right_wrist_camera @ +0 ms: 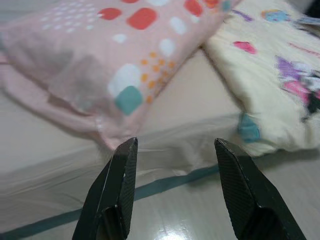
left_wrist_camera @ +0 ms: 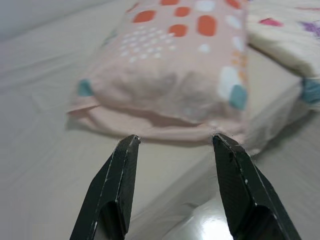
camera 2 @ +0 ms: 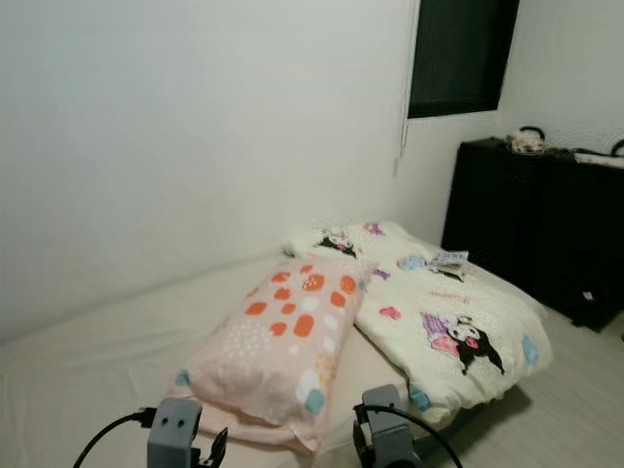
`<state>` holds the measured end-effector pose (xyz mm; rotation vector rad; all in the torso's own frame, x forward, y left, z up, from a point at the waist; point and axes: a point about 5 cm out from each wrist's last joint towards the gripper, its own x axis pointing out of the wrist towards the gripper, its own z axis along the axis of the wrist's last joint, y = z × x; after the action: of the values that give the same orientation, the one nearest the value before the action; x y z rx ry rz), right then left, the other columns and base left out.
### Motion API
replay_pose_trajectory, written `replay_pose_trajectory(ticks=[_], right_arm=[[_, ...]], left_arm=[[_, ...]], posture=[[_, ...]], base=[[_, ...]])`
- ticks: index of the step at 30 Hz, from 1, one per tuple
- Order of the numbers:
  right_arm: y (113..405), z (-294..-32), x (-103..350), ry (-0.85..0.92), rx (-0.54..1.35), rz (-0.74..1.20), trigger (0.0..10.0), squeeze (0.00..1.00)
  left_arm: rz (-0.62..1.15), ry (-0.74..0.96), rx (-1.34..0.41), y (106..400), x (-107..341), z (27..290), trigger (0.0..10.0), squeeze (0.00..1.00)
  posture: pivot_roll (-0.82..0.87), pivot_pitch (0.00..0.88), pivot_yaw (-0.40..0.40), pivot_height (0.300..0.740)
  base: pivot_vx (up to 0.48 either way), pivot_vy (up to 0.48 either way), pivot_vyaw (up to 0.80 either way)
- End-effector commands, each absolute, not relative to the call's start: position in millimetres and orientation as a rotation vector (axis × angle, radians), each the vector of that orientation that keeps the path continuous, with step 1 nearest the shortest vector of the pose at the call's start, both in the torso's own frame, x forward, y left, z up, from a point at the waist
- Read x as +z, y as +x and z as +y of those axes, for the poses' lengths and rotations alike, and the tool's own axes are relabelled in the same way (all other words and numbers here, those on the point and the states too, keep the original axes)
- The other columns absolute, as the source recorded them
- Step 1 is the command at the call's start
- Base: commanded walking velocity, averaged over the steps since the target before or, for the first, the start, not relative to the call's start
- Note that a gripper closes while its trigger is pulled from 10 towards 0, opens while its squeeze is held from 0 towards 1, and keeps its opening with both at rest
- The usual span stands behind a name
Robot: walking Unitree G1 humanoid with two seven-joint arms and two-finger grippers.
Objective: Clean up the room
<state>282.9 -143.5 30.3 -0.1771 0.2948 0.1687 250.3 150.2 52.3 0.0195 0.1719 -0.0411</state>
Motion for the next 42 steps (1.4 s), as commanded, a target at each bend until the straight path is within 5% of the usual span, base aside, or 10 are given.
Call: replay_pose_trajectory(ticks=[1, 24, 42], right_arm=[[281.7, -140.3, 26.8, -0.175, 0.181, 0.315, 10.0, 0.00], [285.0, -144.9, 30.3, -0.149, 0.144, 0.302, 10.0, 0.00], [285.0, -143.7, 29.5, -0.152, 0.154, 0.310, 10.0, 0.00]], left_arm=[[0.186, 0.023, -0.036, 248.9, 50.2, 152.3, 10.0, 0.00], [0.160, 0.023, -0.050, 251.4, 55.3, 150.3, 10.0, 0.00], [0.168, 0.019, -0.041, 250.4, 54.7, 151.1, 10.0, 0.00]], posture=[[-0.05, 0.041, -0.024, 0.740], [-0.05, 0.044, -0.018, 0.740], [-0.05, 0.046, -0.025, 0.740]], base=[[0.000, 0.000, 0.79], [0.000, 0.000, 0.00], [0.259, 0.000, 0.00]])
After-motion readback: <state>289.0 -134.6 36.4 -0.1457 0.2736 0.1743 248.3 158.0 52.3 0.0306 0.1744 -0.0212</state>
